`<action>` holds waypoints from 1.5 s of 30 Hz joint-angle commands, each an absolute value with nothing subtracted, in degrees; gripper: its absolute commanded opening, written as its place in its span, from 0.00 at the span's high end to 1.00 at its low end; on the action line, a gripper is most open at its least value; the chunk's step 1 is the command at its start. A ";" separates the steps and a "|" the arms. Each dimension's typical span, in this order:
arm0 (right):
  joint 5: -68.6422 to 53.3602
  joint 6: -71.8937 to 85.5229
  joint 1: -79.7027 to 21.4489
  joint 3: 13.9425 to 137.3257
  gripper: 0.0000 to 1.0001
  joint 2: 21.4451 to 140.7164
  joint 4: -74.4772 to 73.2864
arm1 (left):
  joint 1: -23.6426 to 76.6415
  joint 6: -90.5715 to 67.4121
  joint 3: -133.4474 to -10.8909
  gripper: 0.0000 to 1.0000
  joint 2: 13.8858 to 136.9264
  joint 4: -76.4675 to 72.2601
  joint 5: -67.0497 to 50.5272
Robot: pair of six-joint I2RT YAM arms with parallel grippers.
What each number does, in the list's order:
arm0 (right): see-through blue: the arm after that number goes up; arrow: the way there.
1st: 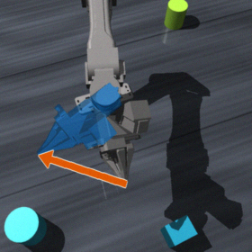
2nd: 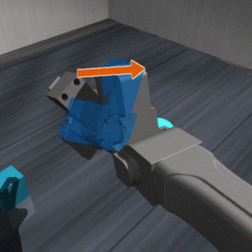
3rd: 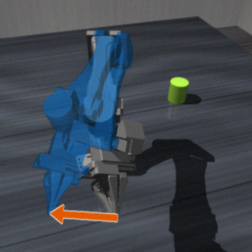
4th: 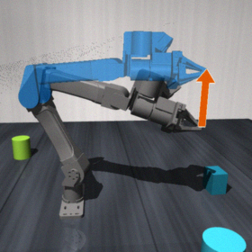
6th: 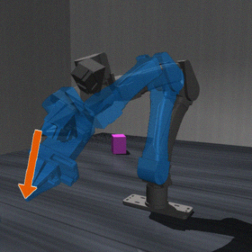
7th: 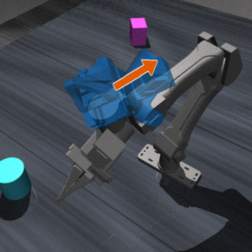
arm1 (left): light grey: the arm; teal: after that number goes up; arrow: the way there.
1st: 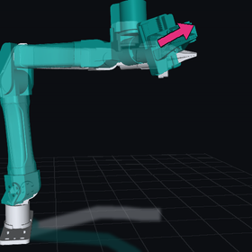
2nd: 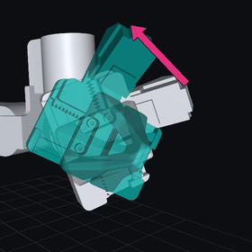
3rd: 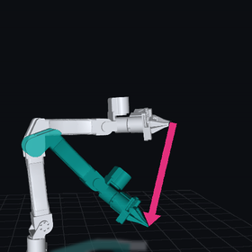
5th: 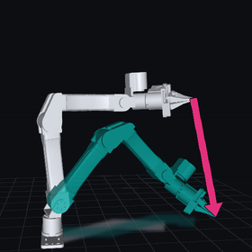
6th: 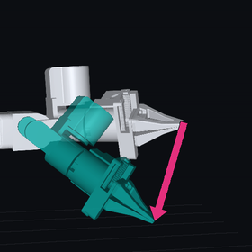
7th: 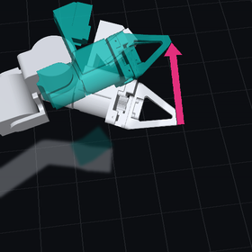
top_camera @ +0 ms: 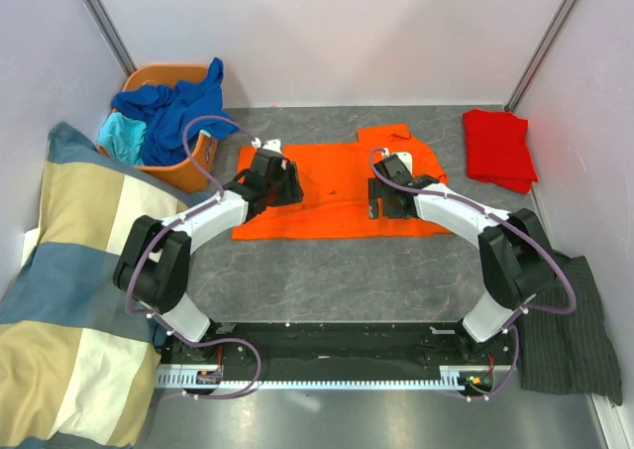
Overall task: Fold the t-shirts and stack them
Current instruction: Fold the flattened tshirt in 1/3 of the way
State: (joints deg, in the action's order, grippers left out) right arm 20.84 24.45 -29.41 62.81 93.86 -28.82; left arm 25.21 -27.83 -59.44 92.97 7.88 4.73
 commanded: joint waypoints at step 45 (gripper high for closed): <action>15.38 45.17 -41.48 39.47 0.02 81.13 -36.91 | 42.45 -48.86 -34.11 0.37 82.45 26.01 10.28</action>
State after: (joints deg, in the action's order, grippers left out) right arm 16.93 40.91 -40.64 43.09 83.85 -28.77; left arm 40.73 -41.82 -40.40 84.09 14.00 11.03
